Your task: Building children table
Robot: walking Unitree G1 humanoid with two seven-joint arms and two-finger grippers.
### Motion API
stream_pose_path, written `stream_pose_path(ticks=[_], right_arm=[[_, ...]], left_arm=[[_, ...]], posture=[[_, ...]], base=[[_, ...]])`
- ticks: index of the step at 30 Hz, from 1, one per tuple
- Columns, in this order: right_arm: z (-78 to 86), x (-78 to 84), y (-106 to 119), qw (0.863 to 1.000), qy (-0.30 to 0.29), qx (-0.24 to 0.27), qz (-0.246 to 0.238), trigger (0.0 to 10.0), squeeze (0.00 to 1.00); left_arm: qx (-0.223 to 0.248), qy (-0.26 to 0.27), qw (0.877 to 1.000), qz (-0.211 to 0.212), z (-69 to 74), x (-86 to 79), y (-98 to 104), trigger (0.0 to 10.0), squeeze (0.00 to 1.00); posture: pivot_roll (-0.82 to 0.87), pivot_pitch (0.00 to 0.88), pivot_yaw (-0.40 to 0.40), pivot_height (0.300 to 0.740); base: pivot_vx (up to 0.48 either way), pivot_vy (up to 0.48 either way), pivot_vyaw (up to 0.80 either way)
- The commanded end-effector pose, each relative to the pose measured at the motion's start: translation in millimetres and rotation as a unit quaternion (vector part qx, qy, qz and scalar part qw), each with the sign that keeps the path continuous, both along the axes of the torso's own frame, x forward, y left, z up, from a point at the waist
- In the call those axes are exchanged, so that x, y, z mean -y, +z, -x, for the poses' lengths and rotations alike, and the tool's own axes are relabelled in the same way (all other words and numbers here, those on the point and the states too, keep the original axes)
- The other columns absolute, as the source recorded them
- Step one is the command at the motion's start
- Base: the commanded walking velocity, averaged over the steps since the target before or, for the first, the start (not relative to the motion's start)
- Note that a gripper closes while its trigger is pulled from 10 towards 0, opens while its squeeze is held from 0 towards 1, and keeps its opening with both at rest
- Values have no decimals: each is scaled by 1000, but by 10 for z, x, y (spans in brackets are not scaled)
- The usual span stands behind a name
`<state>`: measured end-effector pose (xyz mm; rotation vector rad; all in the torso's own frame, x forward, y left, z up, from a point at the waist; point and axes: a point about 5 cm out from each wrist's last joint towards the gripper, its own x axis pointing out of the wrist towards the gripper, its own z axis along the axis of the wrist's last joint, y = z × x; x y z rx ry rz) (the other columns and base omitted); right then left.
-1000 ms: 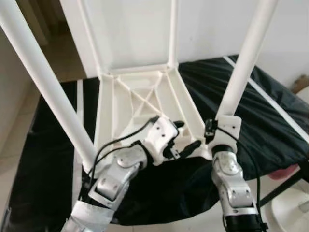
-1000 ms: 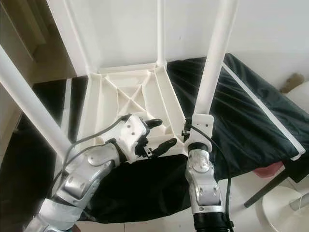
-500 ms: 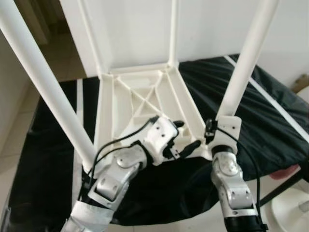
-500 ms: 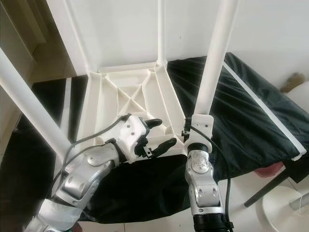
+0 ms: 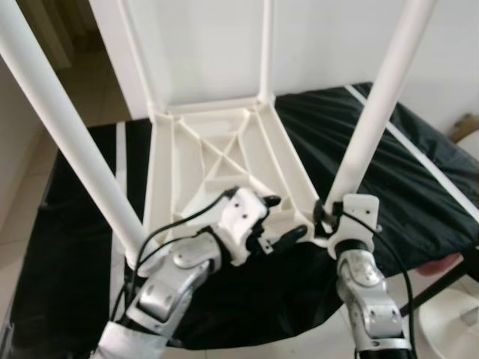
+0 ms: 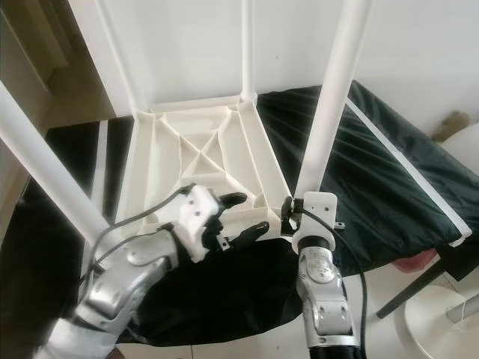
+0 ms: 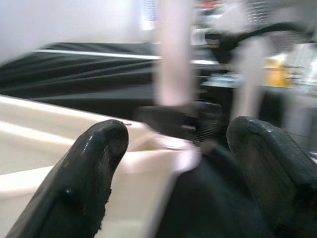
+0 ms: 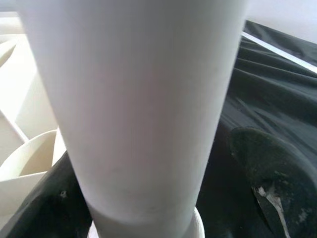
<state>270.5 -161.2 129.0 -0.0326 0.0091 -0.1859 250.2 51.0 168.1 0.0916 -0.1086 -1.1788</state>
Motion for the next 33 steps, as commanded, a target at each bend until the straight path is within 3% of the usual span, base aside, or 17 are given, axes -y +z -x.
stream_pose_path(ticks=[1,8,9,10,14,16,18,22,24,28,30,33], right_arm=[[16,65,-6,1000,-4,2,-4,10000,0],[1,75,-6,1000,18,9,-1,10000,0],[-10,79,-15,1000,30,8,-5,10000,0],[-10,79,-15,1000,30,8,-5,10000,0],[-11,50,-44,997,74,4,-32,10000,0],[-11,50,-44,997,74,4,-32,10000,0],[-9,45,-42,996,84,5,-29,10000,0],[1,36,-45,994,104,6,-27,10000,0],[2,35,-48,994,105,5,-26,10000,0],[11,45,-71,993,116,1,-18,10000,0],[13,62,-74,993,119,0,-12,10000,0],[9,83,-75,993,120,0,-9,10000,0]], left_arm=[[-17,-29,999,2,46,-88,0,10000,0],[-72,-54,996,-12,167,-460,-62,10000,0],[-79,-60,994,-35,234,-608,-92,10000,0],[-79,-60,994,-35,234,-608,-92,10000,0],[-128,-69,989,-41,391,-876,-147,10000,0],[-128,-69,989,-41,391,-876,-147,10000,0],[-133,-53,989,-40,385,-965,-146,10000,0],[-121,43,989,-73,333,-1389,-187,10000,0],[-119,55,988,-76,340,-1449,-200,10000,0],[-165,139,970,-107,399,-2010,-345,10000,0],[-172,169,965,-107,411,-2200,-306,10000,0],[-175,183,962,-103,443,-2309,-268,10000,0]], posture=[[-30,0,22,740],[-26,0,24,740],[-15,0,25,740],[-15,0,25,740],[2,2,26,740],[2,2,26,740],[7,6,24,740],[12,12,19,740],[12,12,19,740],[12,22,15,740],[12,24,12,740],[12,24,12,740]], base=[[0,0,0],[0,0,0],[0,0,0],[0,0,0],[0,0,0],[0,0,0],[0,0,0],[0,0,0],[0,0,0],[0,0,0],[0,0,0],[0,0,0]])
